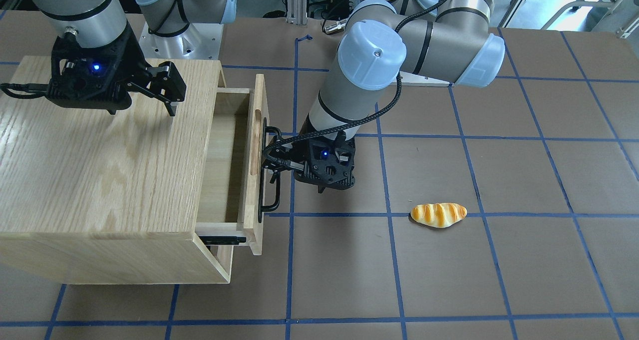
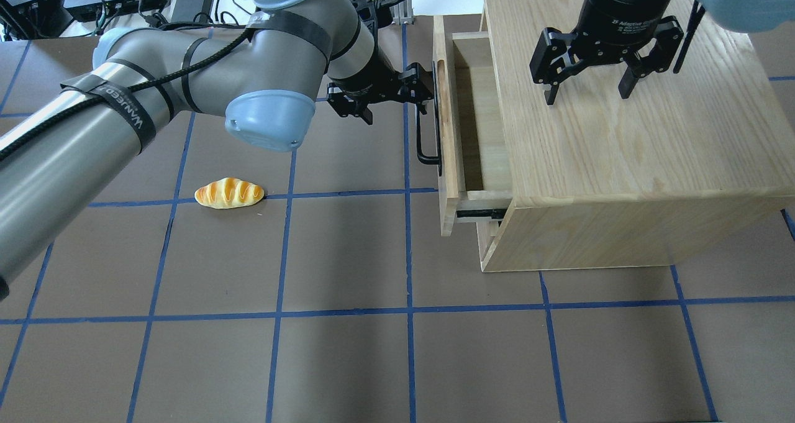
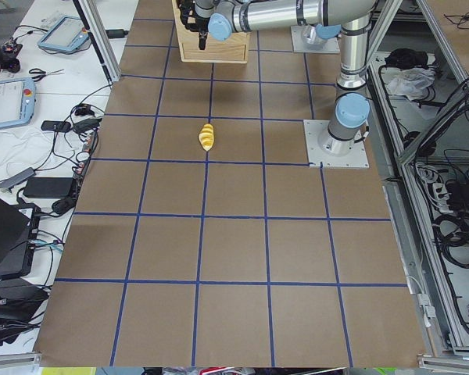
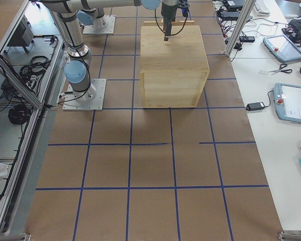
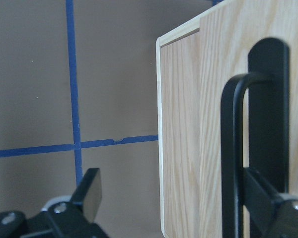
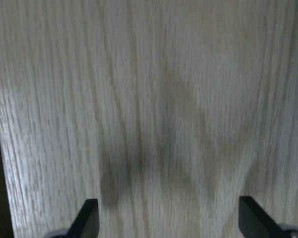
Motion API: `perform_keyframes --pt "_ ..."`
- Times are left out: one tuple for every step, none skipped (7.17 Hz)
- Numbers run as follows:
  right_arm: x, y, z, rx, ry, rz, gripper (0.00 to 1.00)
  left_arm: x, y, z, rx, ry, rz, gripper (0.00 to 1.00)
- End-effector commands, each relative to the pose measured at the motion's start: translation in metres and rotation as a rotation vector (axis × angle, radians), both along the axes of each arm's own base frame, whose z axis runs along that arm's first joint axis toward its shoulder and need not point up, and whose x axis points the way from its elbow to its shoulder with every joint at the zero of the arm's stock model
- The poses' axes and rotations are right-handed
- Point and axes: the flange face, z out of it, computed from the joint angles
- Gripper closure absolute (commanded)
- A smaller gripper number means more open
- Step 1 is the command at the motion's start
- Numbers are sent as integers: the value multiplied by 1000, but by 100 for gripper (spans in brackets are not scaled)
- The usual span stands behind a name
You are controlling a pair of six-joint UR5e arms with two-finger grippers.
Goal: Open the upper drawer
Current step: 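Pull the drawer handle away from the cabinet with the left gripper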
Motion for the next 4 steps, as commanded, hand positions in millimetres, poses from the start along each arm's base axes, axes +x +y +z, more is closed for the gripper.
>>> perform_keyframes --pt "0 0 -1 2 0 1 0 29 2 11 11 -26 -8 0" --pt "0 0 0 0 0 1 0 46 5 15 45 -45 -38 0" --pt "-1 0 0 0 0 0 0 56 12 25 70 -54 -25 0" --pt "-1 0 0 0 0 -2 0 65 12 28 73 -66 -12 0"
